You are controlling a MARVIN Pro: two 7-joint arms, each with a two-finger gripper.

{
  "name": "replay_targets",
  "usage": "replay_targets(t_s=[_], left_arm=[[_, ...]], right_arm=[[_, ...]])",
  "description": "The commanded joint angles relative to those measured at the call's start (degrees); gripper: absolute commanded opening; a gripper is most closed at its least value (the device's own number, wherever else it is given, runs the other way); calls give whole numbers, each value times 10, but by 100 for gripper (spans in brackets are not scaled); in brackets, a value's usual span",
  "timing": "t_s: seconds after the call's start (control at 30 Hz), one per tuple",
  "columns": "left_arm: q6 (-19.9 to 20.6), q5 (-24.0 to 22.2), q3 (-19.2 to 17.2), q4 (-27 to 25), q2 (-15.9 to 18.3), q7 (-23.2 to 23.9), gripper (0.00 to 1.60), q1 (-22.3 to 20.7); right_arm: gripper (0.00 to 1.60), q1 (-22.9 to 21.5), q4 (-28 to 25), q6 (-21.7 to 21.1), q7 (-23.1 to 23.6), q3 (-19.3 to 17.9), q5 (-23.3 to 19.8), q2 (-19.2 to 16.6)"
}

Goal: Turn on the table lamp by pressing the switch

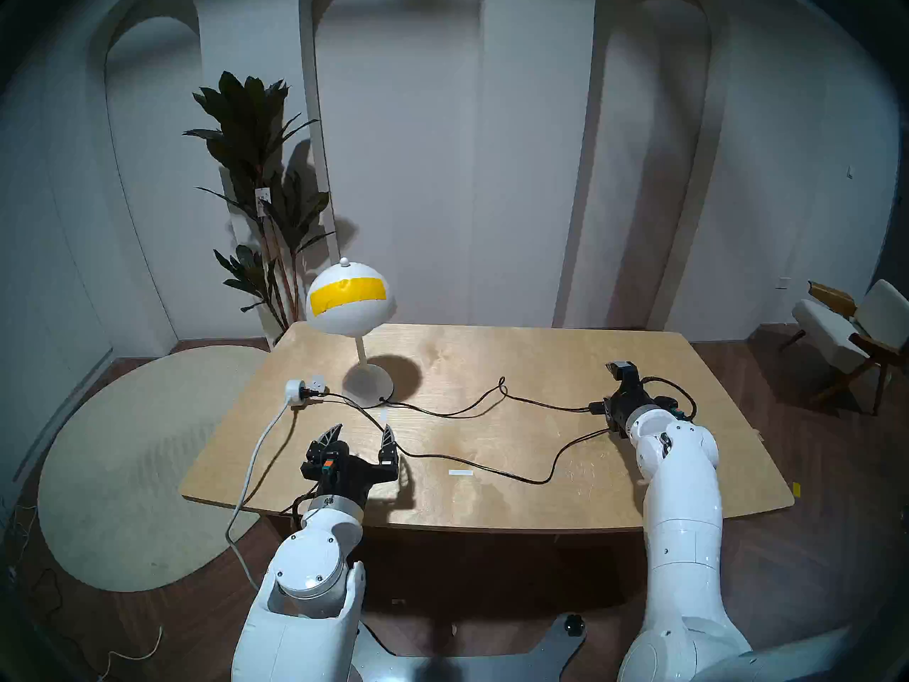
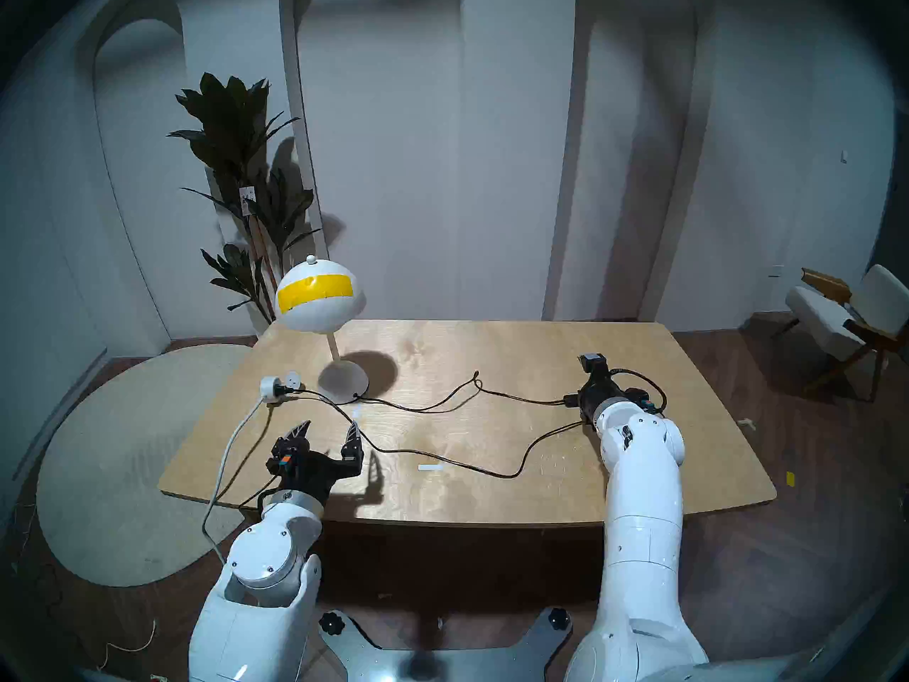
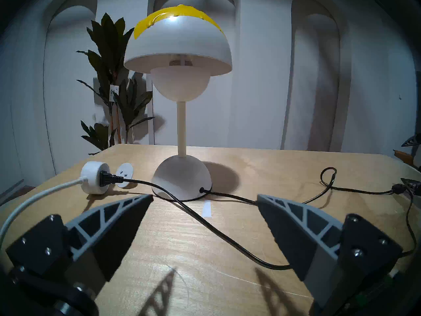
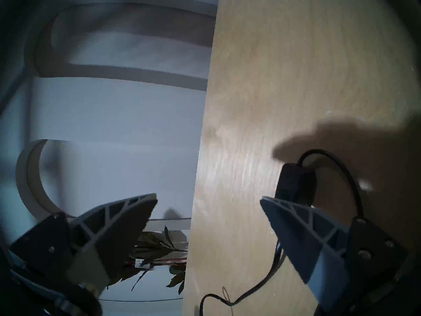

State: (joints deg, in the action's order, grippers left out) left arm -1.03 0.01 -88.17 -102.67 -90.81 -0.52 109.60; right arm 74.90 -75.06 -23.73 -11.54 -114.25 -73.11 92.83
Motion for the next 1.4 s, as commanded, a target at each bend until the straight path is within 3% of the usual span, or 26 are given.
replay_targets(t_s=[0.0,0.4,1.13,1.37], left_arm=[[-2,-1,0,-12,0,0,160,-3],[-2,-1,-1,-12,0,0,160,-3],[-3,0,-1,-12,0,1,160,-3],[-2,0,-1,-12,0,1,160,-3]], right_arm=[[160,-27,1,2,8,4,1,-9],[160,-37,8,5,-46,-6,-5,-12],[160,-58,-13,-10,-57,20,-12,-15],[160,-65,16,-14,-60,27,-16,-14]])
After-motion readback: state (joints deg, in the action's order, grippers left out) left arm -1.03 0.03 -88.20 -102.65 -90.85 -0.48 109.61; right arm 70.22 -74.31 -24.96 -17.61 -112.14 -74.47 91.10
